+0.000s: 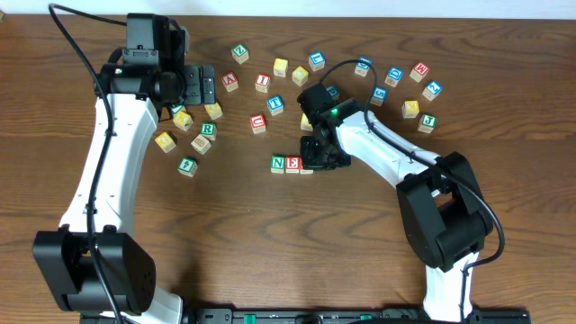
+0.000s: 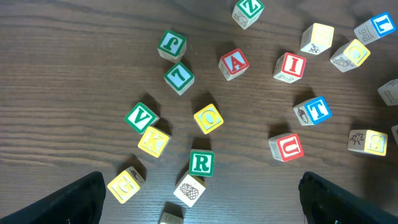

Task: Spell out NEURIPS
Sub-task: 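Push the U block with the right gripper flush against the E block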

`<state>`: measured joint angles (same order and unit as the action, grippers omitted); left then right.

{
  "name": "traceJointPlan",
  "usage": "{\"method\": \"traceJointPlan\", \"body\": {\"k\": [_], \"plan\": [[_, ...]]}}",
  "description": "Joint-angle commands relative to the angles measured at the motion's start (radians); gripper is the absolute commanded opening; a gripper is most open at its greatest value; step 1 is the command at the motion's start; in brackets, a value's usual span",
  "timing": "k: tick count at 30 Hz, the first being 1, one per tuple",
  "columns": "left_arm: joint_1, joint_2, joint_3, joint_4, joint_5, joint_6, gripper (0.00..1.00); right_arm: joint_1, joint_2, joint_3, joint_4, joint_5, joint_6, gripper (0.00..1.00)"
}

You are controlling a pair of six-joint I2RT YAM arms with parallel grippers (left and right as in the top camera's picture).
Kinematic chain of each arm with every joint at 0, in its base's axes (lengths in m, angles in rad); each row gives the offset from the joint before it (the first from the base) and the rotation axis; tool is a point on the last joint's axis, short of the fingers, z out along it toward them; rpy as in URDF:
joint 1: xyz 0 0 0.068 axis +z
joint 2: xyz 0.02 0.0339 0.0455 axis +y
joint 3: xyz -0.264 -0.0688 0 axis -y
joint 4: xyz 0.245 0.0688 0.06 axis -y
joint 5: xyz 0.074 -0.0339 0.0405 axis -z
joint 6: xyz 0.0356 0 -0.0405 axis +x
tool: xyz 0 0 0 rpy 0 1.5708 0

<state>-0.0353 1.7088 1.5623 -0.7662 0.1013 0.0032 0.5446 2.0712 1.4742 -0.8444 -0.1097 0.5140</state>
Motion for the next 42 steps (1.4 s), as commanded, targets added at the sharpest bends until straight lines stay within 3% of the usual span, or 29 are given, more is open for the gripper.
{"method": "traceJointPlan", "body": {"k": [1, 42], "plan": [[0.002, -0.023, 0.023, -0.004, -0.009, -0.001, 0.98, 0.012, 0.002, -0.005, 0.001, -0.006, -0.014, 0.03], [0.002, -0.023, 0.023, -0.004, -0.009, -0.001, 0.98, 0.014, 0.002, -0.005, 0.006, -0.029, -0.014, 0.04]]}}
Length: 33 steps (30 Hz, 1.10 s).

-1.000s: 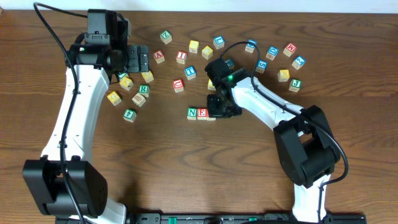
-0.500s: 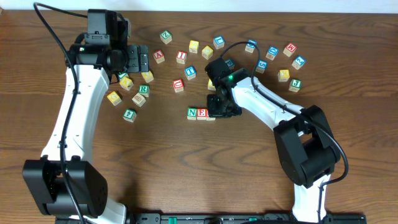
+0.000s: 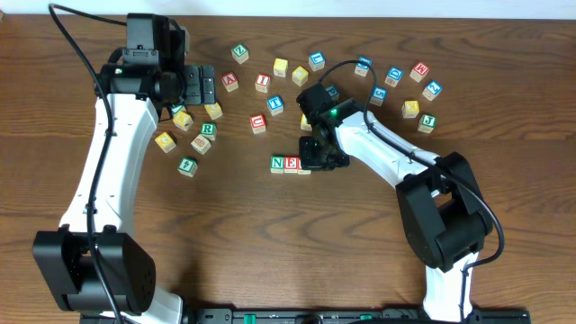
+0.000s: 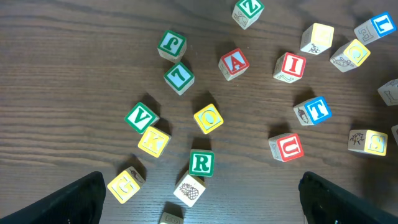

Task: Spell out NEURIPS
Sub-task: 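Push the U block with the right gripper flush against the E block, then open the right gripper and raise it toward the upper-right blocks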

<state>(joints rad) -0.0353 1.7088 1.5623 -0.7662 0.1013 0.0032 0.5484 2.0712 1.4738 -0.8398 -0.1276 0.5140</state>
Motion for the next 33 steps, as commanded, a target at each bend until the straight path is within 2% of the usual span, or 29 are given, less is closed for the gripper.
{"method": "traceJointPlan", "body": {"k": [1, 17, 26, 33], "plan": [[0.002, -0.023, 0.023, -0.004, -0.009, -0.001, 0.98, 0.010, 0.002, -0.005, 0.002, -0.010, -0.014, 0.04], [0.002, -0.023, 0.023, -0.004, -0.009, -0.001, 0.98, -0.038, 0.001, 0.025, -0.036, -0.010, -0.053, 0.08], [0.002, -0.023, 0.023, -0.004, -0.009, -0.001, 0.98, -0.114, 0.001, 0.167, -0.168, -0.003, -0.136, 0.12], [0.002, -0.023, 0.023, -0.004, -0.009, -0.001, 0.98, -0.162, 0.001, 0.338, -0.273, 0.010, -0.212, 0.22]]}}
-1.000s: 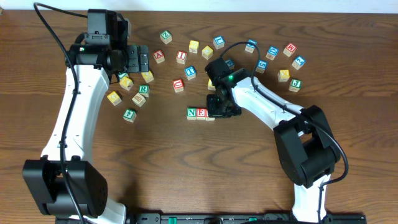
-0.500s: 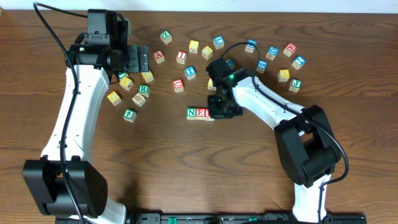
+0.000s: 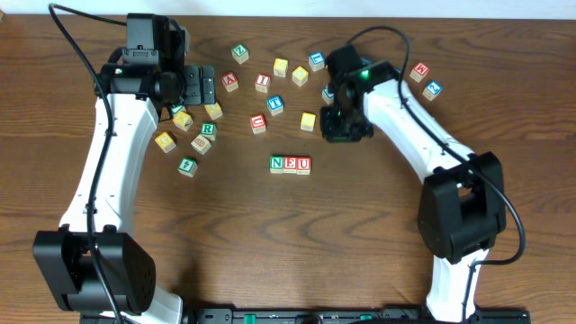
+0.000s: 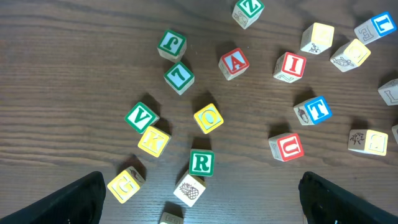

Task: Spell out NEURIPS
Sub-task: 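Open the right gripper and raise it toward the upper-right blocks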

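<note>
On the table a row of three blocks reads N (image 3: 277, 164), E (image 3: 291, 164), U (image 3: 304, 164). My right gripper (image 3: 340, 127) hovers behind that row, near a yellow block (image 3: 308, 121), open with nothing held. My left gripper (image 3: 200, 85) hangs open at the back left over scattered blocks. In the left wrist view its dark fingers (image 4: 81, 199) frame a green R (image 4: 201, 162), a red I (image 4: 290, 66) and a second red U (image 4: 286, 147). The green R (image 3: 208, 129) also shows from overhead.
Loose letter blocks lie across the back: red A (image 4: 234, 63), blue T (image 4: 313, 110), green V (image 4: 141, 117), yellow G (image 4: 125, 184), a pineapple block (image 4: 189, 190). More blocks, such as a red one (image 3: 418, 70), sit at the back right beside the right arm.
My right gripper was at the right end of the row, on the third block. It now sits further back and right, and the U block stands free beside E. The left arm is unchanged.
At first my right gripper was low at the right end of N and E, covering the third spot. Then it was still there against the row. Now it has let go and drawn back, leaving N, E, U in line. The left gripper stayed open over its blocks throughout.
</note>
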`<state>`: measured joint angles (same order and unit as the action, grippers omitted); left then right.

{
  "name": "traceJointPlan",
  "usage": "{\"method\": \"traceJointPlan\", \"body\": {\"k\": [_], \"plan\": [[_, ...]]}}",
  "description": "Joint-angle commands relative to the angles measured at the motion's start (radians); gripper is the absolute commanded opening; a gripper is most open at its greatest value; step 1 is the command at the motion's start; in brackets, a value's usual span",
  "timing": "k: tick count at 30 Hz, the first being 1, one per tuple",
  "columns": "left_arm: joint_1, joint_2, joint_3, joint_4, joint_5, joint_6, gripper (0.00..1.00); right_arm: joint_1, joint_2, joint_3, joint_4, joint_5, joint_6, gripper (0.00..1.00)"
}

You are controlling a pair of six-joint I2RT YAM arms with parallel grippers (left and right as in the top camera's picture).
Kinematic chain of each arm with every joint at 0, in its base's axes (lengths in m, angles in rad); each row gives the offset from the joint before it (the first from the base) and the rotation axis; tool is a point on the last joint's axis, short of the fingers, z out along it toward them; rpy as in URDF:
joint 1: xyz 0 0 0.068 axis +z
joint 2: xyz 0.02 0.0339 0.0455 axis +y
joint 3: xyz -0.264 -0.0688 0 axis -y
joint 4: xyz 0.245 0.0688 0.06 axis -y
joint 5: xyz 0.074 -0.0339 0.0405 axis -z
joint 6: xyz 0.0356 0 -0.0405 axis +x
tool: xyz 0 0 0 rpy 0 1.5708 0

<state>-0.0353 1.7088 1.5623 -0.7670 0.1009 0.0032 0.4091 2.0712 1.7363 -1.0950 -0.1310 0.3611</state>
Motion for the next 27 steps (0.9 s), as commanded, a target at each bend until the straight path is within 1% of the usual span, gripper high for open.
{"method": "traceJointPlan", "body": {"k": [1, 8, 10, 12, 13, 14, 16, 19, 27], "plan": [[0.002, -0.023, 0.023, -0.003, -0.008, -0.001, 0.98, -0.028, 0.001, 0.096, -0.028, 0.013, -0.064, 0.23], [0.002, -0.023, 0.023, -0.003, -0.008, -0.001, 0.98, -0.053, 0.001, 0.185, -0.063, 0.013, -0.064, 0.32], [0.002, -0.023, 0.023, -0.003, -0.008, -0.001, 0.98, -0.053, 0.001, 0.185, -0.050, 0.013, -0.064, 0.46], [0.002, -0.023, 0.023, -0.003, -0.008, -0.001, 0.98, -0.052, 0.001, 0.185, -0.044, 0.013, -0.063, 0.64], [0.002, -0.023, 0.023, -0.003, -0.008, -0.001, 0.98, -0.052, 0.001, 0.185, -0.037, 0.013, -0.063, 0.75], [0.002, -0.023, 0.023, -0.003, -0.008, -0.001, 0.98, -0.051, 0.001, 0.185, -0.031, 0.013, -0.063, 0.82], [0.002, -0.023, 0.023, -0.003, -0.008, -0.001, 0.98, -0.044, 0.001, 0.185, -0.020, 0.013, -0.063, 0.88], [0.002, -0.023, 0.023, -0.003, -0.008, -0.001, 0.98, -0.037, 0.001, 0.185, -0.011, 0.013, -0.063, 0.90], [0.002, -0.023, 0.023, -0.003, -0.008, -0.001, 0.98, -0.034, 0.001, 0.185, -0.009, 0.013, -0.087, 0.91]]}}
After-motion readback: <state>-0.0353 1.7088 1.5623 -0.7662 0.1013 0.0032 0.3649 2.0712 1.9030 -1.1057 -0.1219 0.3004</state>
